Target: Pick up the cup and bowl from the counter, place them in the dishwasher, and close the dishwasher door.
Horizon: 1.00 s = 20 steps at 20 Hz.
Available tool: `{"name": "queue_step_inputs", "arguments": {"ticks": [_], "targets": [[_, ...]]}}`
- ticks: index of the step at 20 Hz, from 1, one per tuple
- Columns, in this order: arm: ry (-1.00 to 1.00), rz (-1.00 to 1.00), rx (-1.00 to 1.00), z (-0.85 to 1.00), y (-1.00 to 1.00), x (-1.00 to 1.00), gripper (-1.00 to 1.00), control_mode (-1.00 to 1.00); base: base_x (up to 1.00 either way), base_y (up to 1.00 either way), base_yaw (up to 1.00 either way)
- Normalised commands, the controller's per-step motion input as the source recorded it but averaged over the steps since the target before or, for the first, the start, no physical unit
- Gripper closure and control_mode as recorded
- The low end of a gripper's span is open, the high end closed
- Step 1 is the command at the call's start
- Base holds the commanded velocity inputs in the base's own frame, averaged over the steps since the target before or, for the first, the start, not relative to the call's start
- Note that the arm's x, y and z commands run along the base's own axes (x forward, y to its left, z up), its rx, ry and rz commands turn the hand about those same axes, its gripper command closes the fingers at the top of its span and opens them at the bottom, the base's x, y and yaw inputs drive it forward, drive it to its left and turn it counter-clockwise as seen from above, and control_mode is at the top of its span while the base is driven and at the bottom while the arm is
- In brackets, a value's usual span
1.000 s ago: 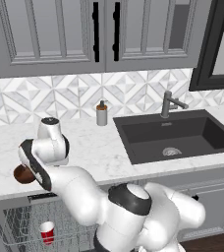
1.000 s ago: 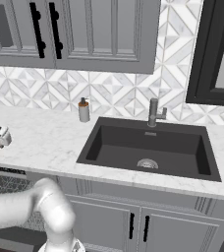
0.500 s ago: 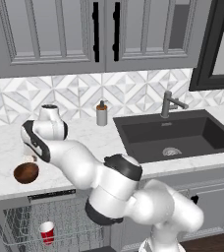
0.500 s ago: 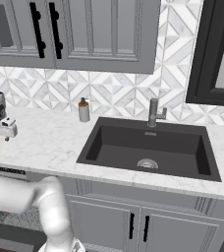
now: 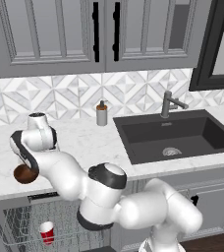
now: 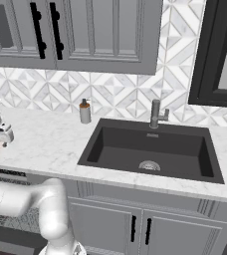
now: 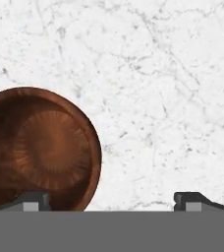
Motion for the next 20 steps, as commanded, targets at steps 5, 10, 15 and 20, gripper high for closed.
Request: {"name": "queue_step_inputs", "arguments": {"ticks": [5,10,15,20], "targets": [[0.0,0.0,-0.11,0.0,0.48,0.0,-1.0,-1.0,0.0,0.0,0.0],[0.0,0.0,-0.02,-0.2,0.04,0.02,-1.0,-1.0,0.0,0.0,0.0],[0.0,0.0,0.0,-0.34,-0.1,0.0,-1.0,-1.0,0.0,0.0,0.0],[0.0,-0.01,0.0,-0.52,-0.12,0.0,-1.0,-1.0,0.0,0.0,0.0]]}}
